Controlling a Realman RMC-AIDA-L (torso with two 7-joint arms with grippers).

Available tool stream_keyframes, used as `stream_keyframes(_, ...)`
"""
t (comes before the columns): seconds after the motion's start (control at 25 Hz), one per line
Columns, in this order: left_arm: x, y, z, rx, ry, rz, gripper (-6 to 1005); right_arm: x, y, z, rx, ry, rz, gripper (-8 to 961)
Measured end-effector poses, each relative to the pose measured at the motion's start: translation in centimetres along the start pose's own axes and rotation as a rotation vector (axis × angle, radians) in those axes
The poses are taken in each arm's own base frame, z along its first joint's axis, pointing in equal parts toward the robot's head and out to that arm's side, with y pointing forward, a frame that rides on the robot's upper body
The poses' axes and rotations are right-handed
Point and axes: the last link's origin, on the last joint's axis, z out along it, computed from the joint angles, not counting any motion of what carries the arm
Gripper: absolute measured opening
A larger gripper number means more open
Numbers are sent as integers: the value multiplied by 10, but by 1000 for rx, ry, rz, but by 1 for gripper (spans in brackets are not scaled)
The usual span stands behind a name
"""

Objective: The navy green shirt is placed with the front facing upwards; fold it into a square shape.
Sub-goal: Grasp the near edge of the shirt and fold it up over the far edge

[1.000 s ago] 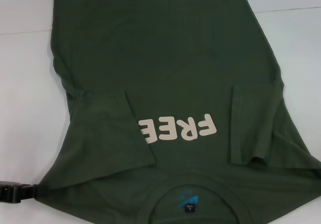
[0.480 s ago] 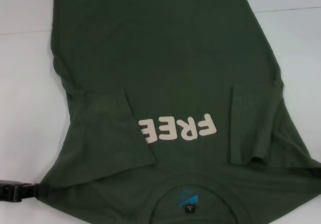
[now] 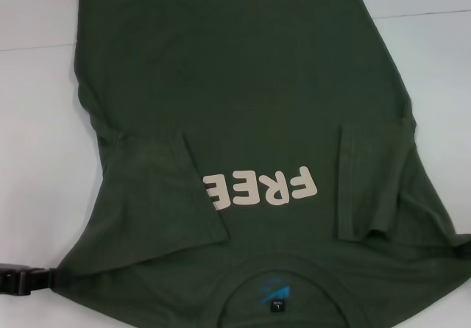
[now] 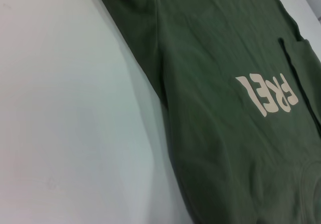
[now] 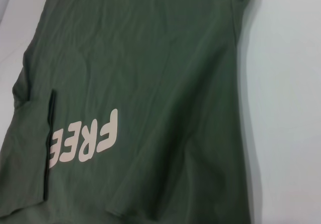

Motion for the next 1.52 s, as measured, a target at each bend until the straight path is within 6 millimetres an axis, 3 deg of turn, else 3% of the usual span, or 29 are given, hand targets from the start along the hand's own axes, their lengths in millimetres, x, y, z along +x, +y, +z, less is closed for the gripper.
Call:
stream_keyframes(0.64, 0, 0, 0, 1, -1, -1, 67, 5, -2, -1, 2, 1, 10, 3)
stream_keyframes(1.52, 2, 2, 1, -9, 1, 4, 74, -1, -1, 0, 9, 2, 5, 158)
